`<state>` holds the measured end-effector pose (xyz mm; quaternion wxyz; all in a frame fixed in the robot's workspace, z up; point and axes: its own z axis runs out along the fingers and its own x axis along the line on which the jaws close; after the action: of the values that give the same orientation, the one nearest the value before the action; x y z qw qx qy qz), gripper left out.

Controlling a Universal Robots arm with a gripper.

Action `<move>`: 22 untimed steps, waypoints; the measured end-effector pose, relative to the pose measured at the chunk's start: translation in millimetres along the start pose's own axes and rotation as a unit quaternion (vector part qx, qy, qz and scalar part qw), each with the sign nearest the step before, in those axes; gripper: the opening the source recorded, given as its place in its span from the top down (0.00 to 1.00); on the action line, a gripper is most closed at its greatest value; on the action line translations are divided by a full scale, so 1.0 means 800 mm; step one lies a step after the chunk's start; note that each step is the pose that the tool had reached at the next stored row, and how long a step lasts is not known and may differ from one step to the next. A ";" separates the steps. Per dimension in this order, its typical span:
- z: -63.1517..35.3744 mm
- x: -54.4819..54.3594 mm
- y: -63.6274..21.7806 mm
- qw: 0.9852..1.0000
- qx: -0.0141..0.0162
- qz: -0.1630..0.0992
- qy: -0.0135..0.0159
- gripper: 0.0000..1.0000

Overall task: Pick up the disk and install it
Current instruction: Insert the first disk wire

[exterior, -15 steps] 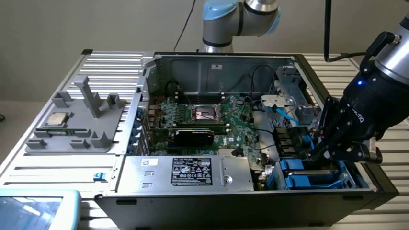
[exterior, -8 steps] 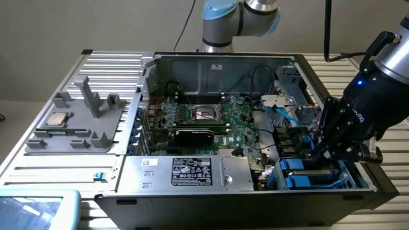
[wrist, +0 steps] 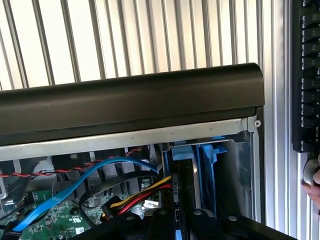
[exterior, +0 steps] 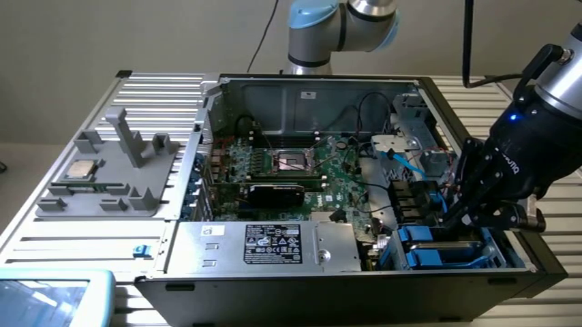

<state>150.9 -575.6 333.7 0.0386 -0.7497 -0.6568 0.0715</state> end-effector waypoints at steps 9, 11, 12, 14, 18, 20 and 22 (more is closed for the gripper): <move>0.002 0.000 0.002 1.000 0.001 0.000 0.000 0.84; 0.002 0.000 0.002 1.000 0.001 0.000 0.000 0.84; 0.002 0.000 0.002 1.000 0.001 0.000 0.000 0.84; 0.002 0.000 0.002 1.000 0.001 0.000 0.000 0.84; 0.002 0.000 0.002 1.000 0.001 0.000 0.000 0.84; 0.002 0.000 0.002 1.000 0.001 0.000 0.000 0.84; 0.002 0.000 0.002 1.000 0.001 0.000 0.000 0.84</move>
<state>152.0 -575.8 331.6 0.0395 -0.7497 -0.6566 0.0724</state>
